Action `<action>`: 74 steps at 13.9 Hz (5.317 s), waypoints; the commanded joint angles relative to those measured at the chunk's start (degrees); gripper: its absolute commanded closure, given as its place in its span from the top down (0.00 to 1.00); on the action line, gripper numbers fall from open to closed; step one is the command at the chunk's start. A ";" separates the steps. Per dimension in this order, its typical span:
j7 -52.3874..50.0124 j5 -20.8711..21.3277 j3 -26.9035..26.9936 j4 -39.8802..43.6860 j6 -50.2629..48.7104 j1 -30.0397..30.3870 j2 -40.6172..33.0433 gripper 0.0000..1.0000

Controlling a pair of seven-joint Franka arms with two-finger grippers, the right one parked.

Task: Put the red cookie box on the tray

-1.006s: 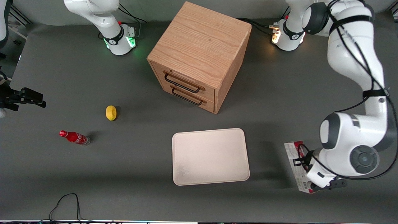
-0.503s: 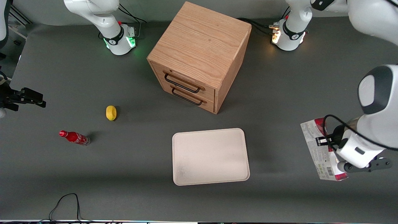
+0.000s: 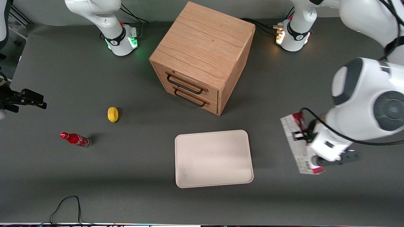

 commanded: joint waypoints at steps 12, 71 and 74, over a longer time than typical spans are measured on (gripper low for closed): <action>1.12 0.78 -0.69 -6.37 16.90 -10.20 8.12 0.00; 24.76 1.13 4.94 -37.08 8.15 13.00 -34.33 1.00; 26.42 1.04 4.67 -37.08 7.01 13.01 -34.50 1.00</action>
